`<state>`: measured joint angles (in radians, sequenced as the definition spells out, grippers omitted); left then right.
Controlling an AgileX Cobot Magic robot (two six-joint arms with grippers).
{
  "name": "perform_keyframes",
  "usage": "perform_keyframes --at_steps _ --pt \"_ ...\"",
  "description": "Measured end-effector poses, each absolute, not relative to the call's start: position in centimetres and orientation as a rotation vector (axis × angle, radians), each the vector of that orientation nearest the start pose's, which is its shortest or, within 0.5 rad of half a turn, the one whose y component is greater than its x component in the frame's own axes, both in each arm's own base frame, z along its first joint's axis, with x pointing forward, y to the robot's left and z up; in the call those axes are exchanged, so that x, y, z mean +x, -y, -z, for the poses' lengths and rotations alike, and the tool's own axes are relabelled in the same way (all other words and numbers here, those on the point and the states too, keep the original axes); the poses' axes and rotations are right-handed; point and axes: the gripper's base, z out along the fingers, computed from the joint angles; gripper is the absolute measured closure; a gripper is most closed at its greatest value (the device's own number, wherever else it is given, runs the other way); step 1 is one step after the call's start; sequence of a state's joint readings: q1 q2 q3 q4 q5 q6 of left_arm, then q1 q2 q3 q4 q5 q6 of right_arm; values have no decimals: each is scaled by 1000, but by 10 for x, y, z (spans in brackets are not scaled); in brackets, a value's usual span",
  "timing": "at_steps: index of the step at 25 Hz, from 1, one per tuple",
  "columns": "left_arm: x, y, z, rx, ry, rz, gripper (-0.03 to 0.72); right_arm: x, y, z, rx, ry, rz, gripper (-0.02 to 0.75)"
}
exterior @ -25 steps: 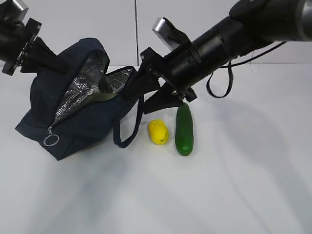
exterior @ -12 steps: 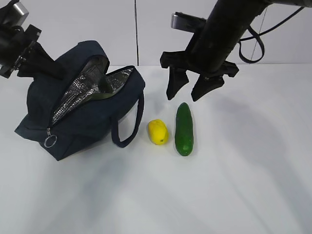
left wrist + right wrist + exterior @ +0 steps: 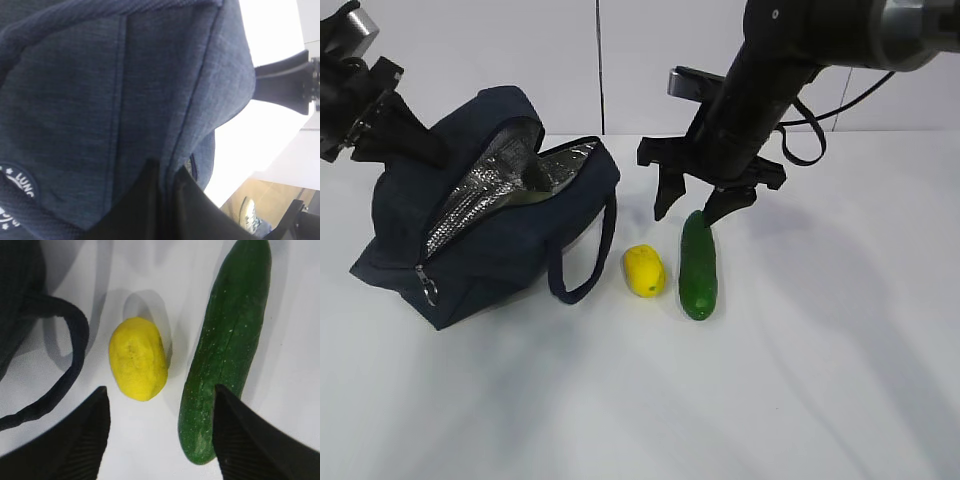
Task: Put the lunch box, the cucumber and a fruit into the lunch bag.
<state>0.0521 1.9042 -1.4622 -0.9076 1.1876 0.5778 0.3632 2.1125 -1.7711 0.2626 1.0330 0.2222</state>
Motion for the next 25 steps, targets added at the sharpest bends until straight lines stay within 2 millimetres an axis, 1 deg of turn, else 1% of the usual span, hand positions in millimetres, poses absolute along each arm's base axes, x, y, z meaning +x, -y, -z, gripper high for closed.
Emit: perform_keyframes --at_steps 7,11,14,19,25 --pt "388 45 -249 248 -2643 1085 692 423 -180 -196 -61 -2927 -403 262" --pt "388 45 -248 250 -2646 1080 692 428 -179 -183 -80 -2964 -330 262" --pt "388 45 -248 251 -2646 1080 692 433 -178 -179 -65 -2971 -292 262" --pt "388 45 -248 247 -2645 1073 692 440 -180 -178 -54 -2965 -282 262" --pt "389 44 -248 247 -2646 1062 692 445 -180 -160 -34 -3024 -233 262"
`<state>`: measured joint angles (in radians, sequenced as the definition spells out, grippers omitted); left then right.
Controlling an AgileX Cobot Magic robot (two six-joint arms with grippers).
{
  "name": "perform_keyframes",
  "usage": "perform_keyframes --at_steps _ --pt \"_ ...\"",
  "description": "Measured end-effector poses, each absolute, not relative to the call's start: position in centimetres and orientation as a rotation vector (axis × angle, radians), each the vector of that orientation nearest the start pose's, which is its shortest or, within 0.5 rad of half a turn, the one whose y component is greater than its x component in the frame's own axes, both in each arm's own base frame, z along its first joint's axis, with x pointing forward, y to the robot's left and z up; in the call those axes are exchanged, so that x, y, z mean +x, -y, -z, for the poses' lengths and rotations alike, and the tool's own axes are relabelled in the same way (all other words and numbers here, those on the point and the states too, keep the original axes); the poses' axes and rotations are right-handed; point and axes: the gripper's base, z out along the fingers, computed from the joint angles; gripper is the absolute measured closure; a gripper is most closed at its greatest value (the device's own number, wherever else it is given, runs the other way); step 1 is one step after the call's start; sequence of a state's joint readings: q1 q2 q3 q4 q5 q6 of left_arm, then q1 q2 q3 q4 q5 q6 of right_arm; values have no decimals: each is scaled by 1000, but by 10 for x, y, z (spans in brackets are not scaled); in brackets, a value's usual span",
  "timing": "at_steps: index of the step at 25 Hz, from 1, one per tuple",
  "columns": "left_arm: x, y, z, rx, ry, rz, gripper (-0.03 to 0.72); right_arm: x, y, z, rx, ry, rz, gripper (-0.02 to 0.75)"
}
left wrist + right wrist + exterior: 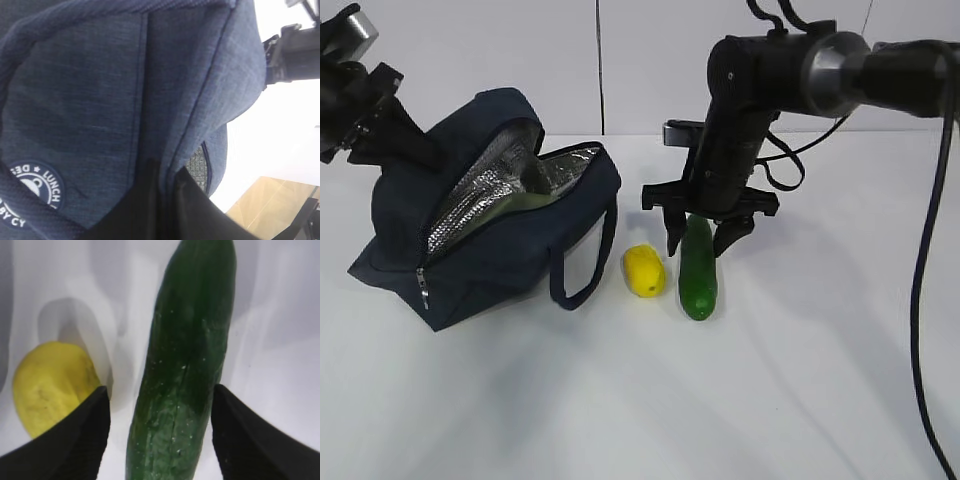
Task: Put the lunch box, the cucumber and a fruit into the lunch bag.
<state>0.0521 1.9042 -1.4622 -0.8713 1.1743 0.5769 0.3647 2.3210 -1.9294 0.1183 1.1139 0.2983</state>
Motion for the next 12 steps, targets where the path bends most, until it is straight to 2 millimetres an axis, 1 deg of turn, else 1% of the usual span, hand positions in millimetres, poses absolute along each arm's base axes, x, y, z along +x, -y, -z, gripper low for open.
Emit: perform_keyframes --at_steps 5,9,12 --pt "389 44 -248 244 -2643 1057 692 446 -180 -155 -16 -3035 -216 262" --pt "389 44 -248 245 -2644 1056 692 447 -180 -140 -10 -3067 -197 262" --pt "389 44 -248 245 -2644 1056 692 447 -180 -136 -9 -3074 -193 262"
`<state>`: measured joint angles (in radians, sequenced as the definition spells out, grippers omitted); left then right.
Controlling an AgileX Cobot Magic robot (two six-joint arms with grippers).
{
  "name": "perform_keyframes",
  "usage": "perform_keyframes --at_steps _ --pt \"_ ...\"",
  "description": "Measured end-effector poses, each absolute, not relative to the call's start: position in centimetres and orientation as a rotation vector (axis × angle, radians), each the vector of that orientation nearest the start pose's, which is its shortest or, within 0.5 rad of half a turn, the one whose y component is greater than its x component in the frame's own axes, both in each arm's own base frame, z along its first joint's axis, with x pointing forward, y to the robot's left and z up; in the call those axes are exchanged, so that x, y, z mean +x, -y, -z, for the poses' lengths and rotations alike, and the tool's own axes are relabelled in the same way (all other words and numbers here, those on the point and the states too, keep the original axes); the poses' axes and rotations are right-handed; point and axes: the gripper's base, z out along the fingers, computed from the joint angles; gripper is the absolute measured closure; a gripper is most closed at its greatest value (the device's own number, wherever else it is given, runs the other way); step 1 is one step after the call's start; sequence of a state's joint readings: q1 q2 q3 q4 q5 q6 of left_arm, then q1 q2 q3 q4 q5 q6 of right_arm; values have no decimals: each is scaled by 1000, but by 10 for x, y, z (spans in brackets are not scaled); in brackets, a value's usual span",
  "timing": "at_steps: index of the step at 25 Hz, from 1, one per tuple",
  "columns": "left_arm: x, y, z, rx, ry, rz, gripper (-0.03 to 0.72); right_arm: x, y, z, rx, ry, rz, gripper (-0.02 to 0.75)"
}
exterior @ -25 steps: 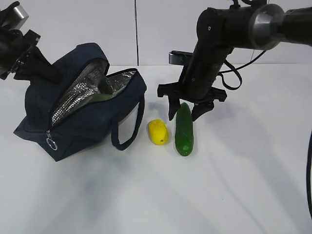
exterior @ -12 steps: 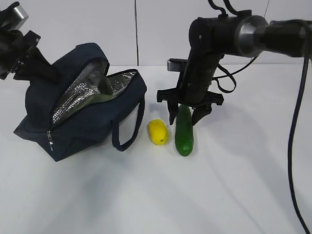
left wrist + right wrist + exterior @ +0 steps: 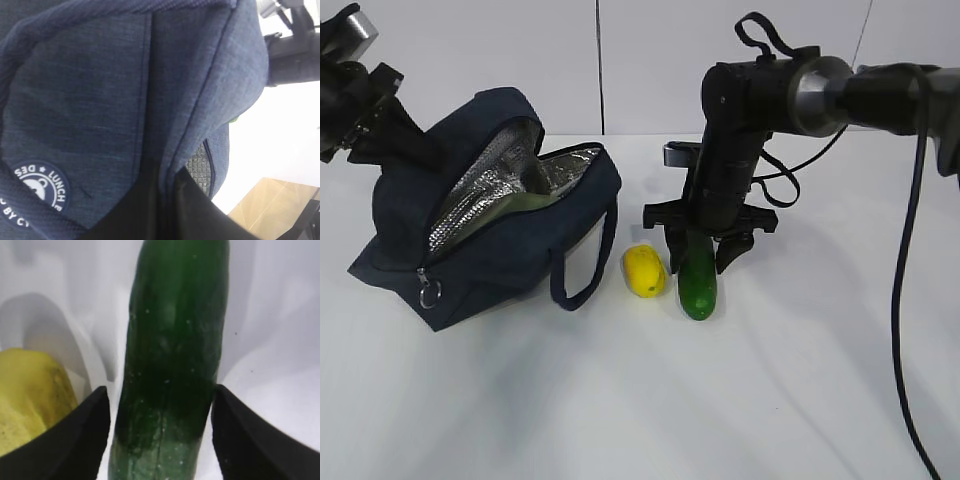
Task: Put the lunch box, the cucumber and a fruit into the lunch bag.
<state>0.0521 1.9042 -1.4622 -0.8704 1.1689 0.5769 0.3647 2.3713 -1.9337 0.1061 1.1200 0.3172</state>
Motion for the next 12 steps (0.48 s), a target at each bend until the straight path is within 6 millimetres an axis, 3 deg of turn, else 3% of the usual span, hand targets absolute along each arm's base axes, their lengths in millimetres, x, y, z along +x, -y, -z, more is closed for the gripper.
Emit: perform_keyframes --at_steps 6,12 --pt "389 44 -248 245 -2645 1054 692 447 -179 -135 -15 -3074 -179 265" --pt "389 44 -248 244 -2644 1053 692 447 -179 -134 -16 -3075 -175 335"
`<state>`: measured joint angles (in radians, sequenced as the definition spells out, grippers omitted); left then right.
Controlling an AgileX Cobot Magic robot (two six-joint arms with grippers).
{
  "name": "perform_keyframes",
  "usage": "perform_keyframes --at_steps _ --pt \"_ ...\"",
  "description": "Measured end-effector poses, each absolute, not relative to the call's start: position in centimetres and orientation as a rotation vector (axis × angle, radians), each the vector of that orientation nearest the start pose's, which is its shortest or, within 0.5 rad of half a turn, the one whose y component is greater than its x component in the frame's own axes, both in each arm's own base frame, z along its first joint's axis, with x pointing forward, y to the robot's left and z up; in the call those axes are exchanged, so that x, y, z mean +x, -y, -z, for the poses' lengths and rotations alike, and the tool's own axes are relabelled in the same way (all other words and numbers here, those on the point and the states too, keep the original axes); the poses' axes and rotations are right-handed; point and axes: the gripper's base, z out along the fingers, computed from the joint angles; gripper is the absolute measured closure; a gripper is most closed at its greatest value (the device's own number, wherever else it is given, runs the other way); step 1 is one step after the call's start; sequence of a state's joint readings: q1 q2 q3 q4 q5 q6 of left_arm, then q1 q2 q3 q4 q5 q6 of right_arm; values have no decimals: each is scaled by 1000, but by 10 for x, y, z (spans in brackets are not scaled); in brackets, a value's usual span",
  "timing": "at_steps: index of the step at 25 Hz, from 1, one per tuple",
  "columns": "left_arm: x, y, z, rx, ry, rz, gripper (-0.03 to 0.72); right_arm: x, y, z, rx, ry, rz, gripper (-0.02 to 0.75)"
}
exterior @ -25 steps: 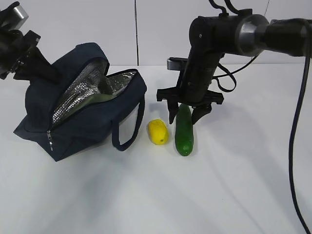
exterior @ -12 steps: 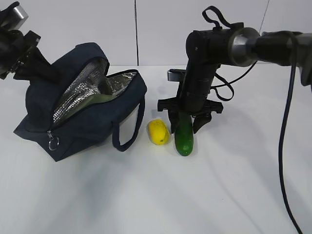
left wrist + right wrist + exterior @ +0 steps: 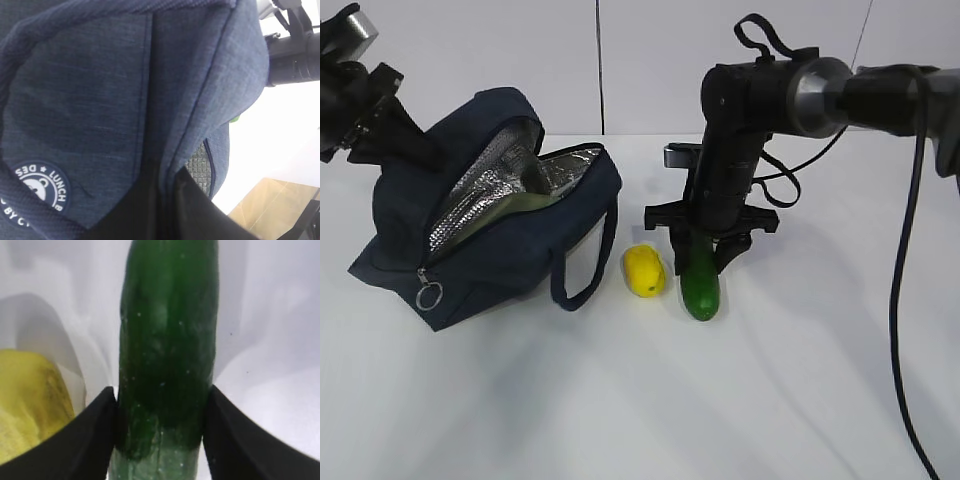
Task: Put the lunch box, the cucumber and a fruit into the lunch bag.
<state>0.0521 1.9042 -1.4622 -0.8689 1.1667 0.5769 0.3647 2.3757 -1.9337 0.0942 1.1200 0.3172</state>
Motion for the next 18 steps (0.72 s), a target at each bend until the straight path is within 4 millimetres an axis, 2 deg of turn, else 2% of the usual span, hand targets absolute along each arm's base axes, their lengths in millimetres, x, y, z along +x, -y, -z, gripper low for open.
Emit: perform_keyframes --at_steps 6,11,18 --pt "389 44 -248 244 -2644 1053 692 445 -178 -134 -19 -3105 -161 388" --pt "389 43 -247 244 -2644 1048 692 443 -177 -138 -26 -3139 -139 391" --pt "391 40 -245 240 -2657 977 692 459 -184 -173 -34 -3022 -203 393"
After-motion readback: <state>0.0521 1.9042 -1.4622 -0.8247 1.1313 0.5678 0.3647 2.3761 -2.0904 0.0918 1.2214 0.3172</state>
